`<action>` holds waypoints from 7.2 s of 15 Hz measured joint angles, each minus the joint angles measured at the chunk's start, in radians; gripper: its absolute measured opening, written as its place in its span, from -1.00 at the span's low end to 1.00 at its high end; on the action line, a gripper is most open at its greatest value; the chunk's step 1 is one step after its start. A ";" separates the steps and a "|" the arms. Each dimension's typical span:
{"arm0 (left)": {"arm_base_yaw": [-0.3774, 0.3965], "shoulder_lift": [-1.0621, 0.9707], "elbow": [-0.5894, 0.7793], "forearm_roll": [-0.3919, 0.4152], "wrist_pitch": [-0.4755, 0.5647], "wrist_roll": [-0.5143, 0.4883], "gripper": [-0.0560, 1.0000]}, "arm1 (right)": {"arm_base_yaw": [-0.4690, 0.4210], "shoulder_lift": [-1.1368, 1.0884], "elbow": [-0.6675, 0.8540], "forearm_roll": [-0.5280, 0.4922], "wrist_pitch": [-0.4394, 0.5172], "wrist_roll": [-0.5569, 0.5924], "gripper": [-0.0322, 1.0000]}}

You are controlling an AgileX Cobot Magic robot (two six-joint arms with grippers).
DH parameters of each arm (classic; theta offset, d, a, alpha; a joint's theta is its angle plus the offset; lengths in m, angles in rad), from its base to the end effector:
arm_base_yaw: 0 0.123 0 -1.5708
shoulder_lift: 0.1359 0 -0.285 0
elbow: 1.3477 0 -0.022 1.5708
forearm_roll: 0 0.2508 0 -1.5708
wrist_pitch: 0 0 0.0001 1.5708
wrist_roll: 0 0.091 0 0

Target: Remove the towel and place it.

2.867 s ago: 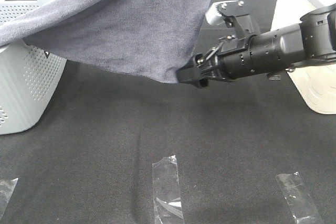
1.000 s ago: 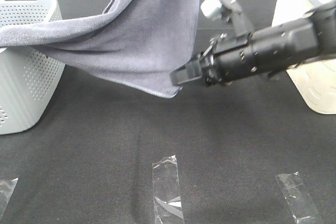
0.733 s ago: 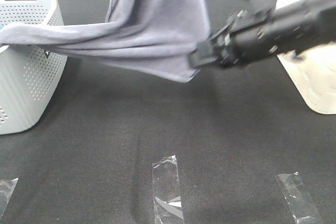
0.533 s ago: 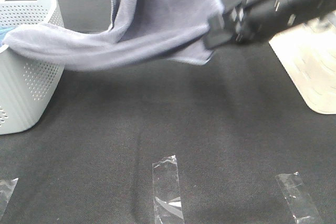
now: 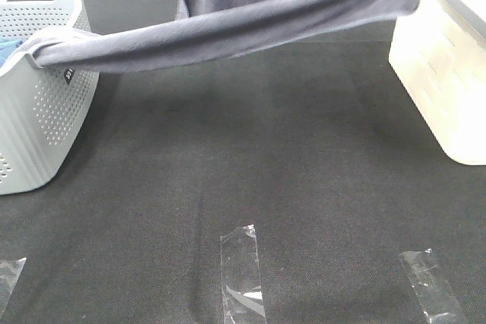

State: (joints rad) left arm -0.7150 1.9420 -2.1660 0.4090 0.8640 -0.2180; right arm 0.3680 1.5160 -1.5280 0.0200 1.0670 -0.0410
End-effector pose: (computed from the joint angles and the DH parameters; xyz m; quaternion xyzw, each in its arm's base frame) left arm 0.3549 -0.2717 0.4274 0.2490 0.8190 -0.0368 0.5157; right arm 0.2999 0.1173 0.3788 -0.1919 0.9354 0.0580 0.2914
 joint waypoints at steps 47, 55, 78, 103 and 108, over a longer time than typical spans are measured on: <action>0.337 0.321 -0.442 -0.116 -0.006 0.064 -0.89 | -0.051 0.356 -0.456 -0.291 -0.436 0.055 -0.94; 0.310 0.327 -0.359 -0.259 0.341 0.079 -0.89 | -0.056 0.355 -0.439 -0.082 0.065 0.054 -0.94; -0.164 -0.534 1.127 -0.390 0.306 -0.321 -0.89 | -0.061 -0.269 0.658 0.301 0.146 0.003 -0.94; -0.252 -0.538 1.276 -0.466 0.292 -0.426 0.64 | -0.063 -0.422 0.852 0.309 0.150 -0.009 0.47; -0.085 -0.538 1.176 -0.312 0.220 -0.398 0.45 | -0.063 -0.387 0.678 0.244 0.120 -0.018 0.11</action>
State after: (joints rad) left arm -0.8000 1.4040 -0.9900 0.0970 1.0840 -0.6160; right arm 0.3050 1.1290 -0.8500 0.2640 1.1870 -0.0590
